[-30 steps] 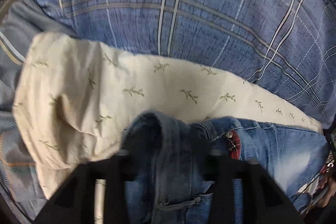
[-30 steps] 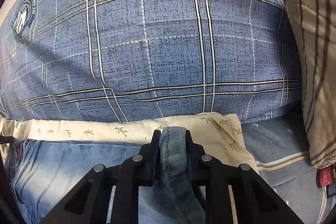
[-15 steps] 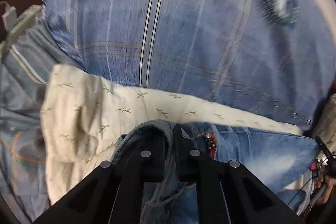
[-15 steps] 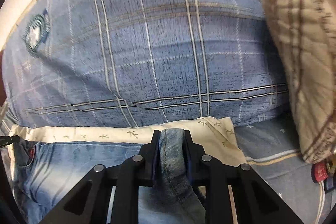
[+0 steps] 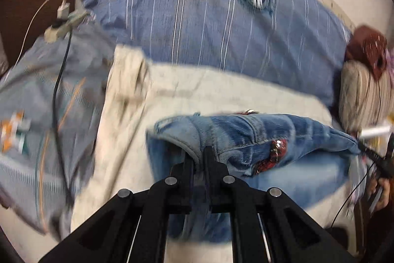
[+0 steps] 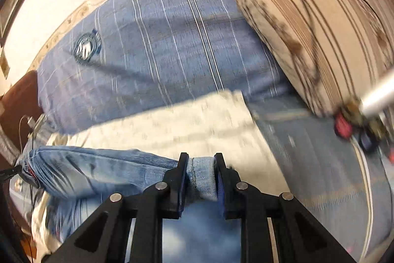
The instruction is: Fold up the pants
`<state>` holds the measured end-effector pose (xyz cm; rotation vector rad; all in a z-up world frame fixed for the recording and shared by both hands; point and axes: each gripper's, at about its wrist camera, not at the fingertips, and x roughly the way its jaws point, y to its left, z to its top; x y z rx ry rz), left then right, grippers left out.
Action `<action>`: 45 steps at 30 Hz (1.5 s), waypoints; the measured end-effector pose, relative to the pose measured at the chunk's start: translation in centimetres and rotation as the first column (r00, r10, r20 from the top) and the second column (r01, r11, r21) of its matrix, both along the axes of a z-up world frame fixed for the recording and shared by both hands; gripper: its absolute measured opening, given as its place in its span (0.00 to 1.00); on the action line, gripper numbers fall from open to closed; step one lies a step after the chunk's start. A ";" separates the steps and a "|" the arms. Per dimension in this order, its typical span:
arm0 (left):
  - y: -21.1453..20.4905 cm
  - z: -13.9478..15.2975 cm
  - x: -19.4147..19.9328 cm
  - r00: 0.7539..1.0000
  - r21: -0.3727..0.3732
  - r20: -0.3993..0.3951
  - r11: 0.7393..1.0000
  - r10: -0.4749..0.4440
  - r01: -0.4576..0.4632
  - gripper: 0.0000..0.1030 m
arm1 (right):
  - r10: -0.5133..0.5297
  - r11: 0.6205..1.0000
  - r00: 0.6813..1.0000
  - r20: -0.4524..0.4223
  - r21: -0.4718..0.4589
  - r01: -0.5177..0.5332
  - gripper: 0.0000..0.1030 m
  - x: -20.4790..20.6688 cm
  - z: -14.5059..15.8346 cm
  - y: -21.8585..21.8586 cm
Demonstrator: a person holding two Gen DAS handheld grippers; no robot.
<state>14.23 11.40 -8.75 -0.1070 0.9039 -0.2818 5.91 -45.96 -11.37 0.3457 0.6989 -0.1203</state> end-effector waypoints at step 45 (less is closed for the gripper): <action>-4.9 -6.1 -4.8 0.999 0.241 -0.030 0.970 -0.032 0.038 0.57 | 0.246 0.966 0.955 -0.166 -0.034 -0.255 0.37 7.2 -1.6 15.4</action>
